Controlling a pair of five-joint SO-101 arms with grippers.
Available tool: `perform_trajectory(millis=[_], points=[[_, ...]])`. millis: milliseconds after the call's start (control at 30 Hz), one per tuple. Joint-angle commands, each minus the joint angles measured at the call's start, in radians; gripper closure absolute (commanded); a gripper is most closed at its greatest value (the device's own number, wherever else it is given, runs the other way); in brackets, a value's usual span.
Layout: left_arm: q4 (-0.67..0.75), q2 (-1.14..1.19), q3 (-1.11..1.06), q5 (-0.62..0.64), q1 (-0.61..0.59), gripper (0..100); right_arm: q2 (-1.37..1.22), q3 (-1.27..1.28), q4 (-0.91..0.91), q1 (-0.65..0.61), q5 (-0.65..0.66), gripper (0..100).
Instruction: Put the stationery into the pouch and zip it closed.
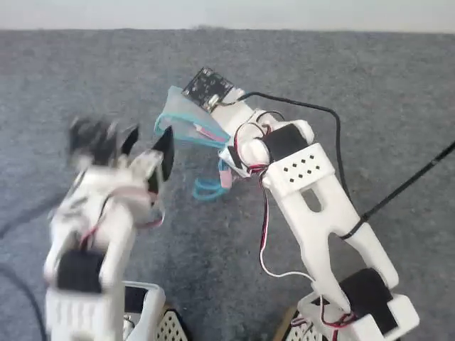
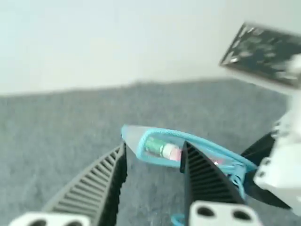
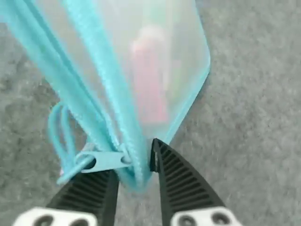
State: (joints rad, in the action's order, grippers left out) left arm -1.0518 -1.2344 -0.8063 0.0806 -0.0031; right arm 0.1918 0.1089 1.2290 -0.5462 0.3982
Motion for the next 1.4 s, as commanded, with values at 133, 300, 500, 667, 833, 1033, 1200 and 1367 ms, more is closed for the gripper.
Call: perform_trajectory(millis=[133, 300, 500, 667, 833, 1033, 1200, 1367], points=[[-0.052, -0.193, -0.108, -0.012, 0.046, 81, 0.013, -0.230, 0.130, 0.021, -0.063, 99.2], [-0.049, -0.192, -0.166, -0.012, 0.222, 81, 0.013, -0.249, 0.160, -0.036, -0.107, 99.2], [-0.051, -0.192, -0.211, -0.012, 0.374, 75, 0.024, -0.249, 0.177, -0.039, -0.158, 99.2], [-0.025, -0.192, -0.255, -0.015, 0.373, 75, 0.024, -0.253, 0.199, -0.044, -0.163, 99.2], [0.055, -0.190, -0.320, -0.014, 0.341, 75, 0.071, -0.250, 0.236, -0.045, -0.166, 99.2], [0.140, -0.190, -0.377, -0.014, 0.339, 75, 0.163, -0.247, 0.285, -0.077, -0.166, 99.2], [0.170, -0.190, -0.395, -0.012, 0.339, 78, 0.174, -0.198, 0.286, -0.120, -0.163, 99.2], [0.173, -0.192, -0.397, -0.017, 0.333, 91, 0.165, -0.172, 0.275, -0.110, -0.157, 99.2]])
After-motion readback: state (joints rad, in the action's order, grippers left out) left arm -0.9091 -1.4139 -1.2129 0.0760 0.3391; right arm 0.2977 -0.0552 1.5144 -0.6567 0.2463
